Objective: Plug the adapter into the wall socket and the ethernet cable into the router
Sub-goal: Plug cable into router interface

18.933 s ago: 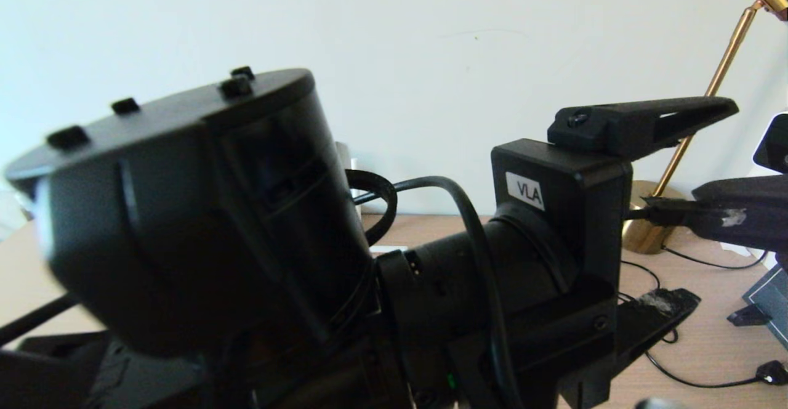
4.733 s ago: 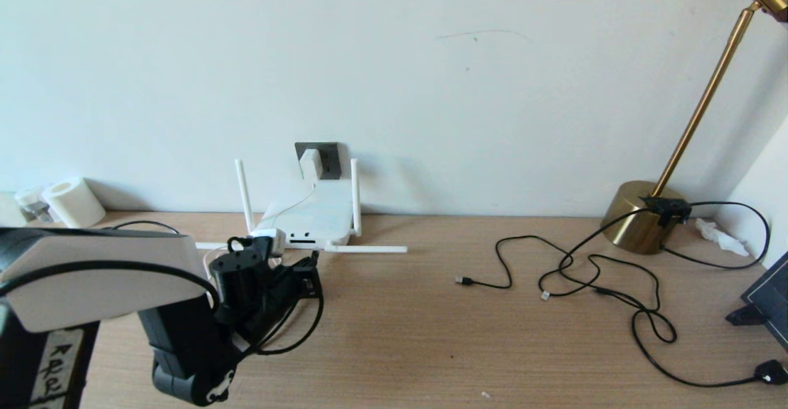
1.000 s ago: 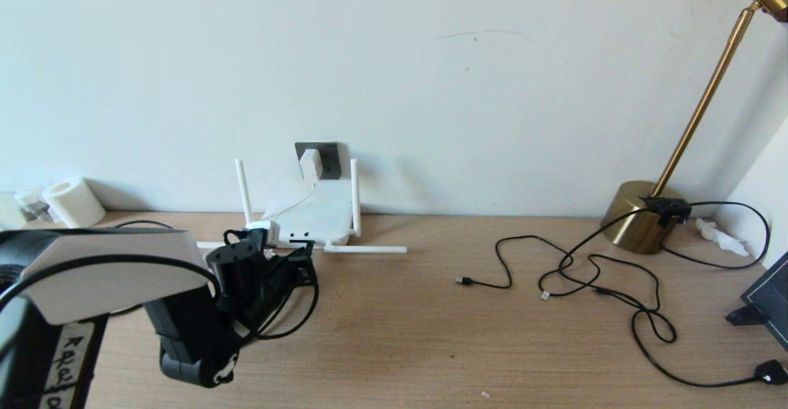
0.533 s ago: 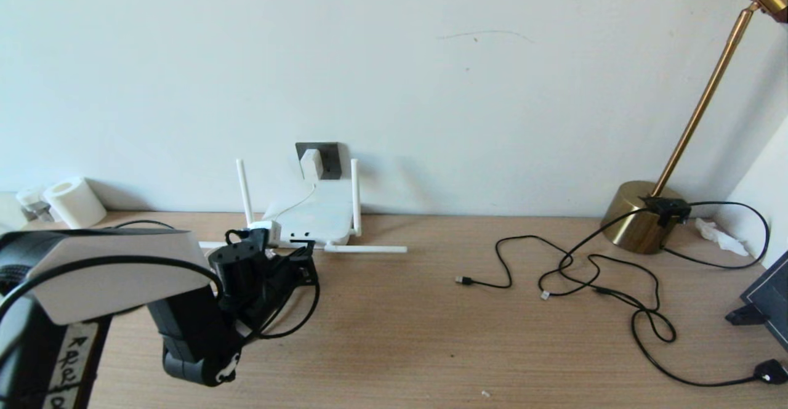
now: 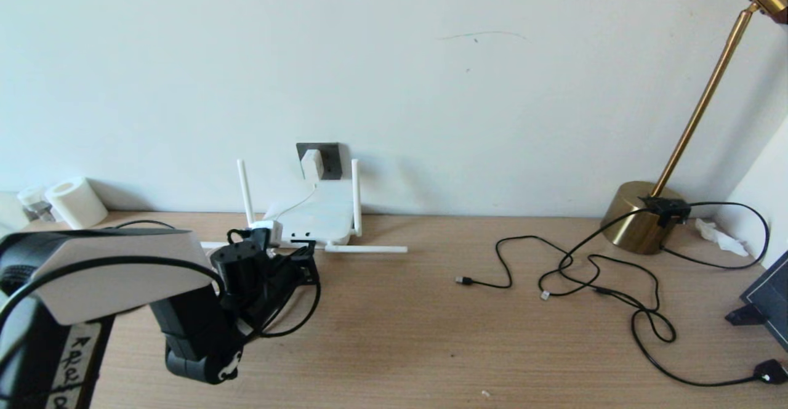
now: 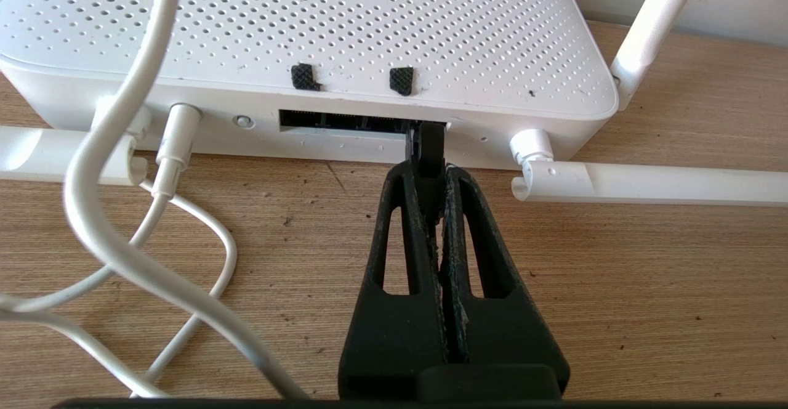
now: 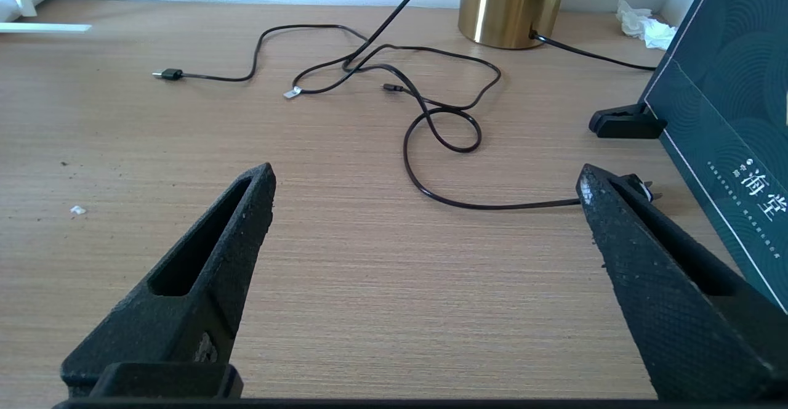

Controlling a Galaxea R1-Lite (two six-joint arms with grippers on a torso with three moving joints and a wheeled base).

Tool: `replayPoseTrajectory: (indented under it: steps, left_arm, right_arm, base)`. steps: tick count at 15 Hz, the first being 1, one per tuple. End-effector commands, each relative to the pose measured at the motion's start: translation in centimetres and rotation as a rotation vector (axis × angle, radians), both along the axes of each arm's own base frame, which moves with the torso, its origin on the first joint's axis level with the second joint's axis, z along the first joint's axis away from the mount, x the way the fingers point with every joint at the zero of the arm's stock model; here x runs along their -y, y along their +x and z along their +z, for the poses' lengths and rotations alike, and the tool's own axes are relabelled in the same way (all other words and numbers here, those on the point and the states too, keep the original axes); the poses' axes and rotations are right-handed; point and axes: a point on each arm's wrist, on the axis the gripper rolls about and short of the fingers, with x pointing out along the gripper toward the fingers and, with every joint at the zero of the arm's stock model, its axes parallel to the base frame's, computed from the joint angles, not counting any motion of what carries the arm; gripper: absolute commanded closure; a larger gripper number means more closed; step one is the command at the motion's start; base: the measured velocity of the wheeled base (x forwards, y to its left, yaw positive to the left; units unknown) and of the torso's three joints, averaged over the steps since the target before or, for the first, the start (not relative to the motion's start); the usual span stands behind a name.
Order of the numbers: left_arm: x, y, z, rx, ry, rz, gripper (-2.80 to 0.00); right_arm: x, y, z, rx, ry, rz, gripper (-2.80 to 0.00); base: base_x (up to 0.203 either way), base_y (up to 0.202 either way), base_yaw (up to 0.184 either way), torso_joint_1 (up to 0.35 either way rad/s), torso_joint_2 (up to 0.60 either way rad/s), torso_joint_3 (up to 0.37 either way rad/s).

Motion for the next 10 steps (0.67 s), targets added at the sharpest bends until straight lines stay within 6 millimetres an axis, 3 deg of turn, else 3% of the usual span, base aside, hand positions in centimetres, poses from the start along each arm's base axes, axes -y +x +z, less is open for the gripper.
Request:
replayPoseTrajectory:
  steps: [1, 10]
  left_arm:
    - [0.05, 0.19, 0.00, 0.007, -0.003, 0.000, 0.00]
    - [0.00, 0.47, -0.20, 0.000, -0.001, 0.002, 0.00]
  right_arm:
    - [0.00, 0.00, 0.00, 0.001, 0.000, 0.000, -2.80]
    - [0.00, 0.00, 0.00, 0.001, 0.000, 0.000, -2.80]
  base:
    - [0.000, 0.000, 0.000, 0.000, 0.00, 0.000]
    - [0.000, 0.000, 0.000, 0.000, 0.00, 0.000]
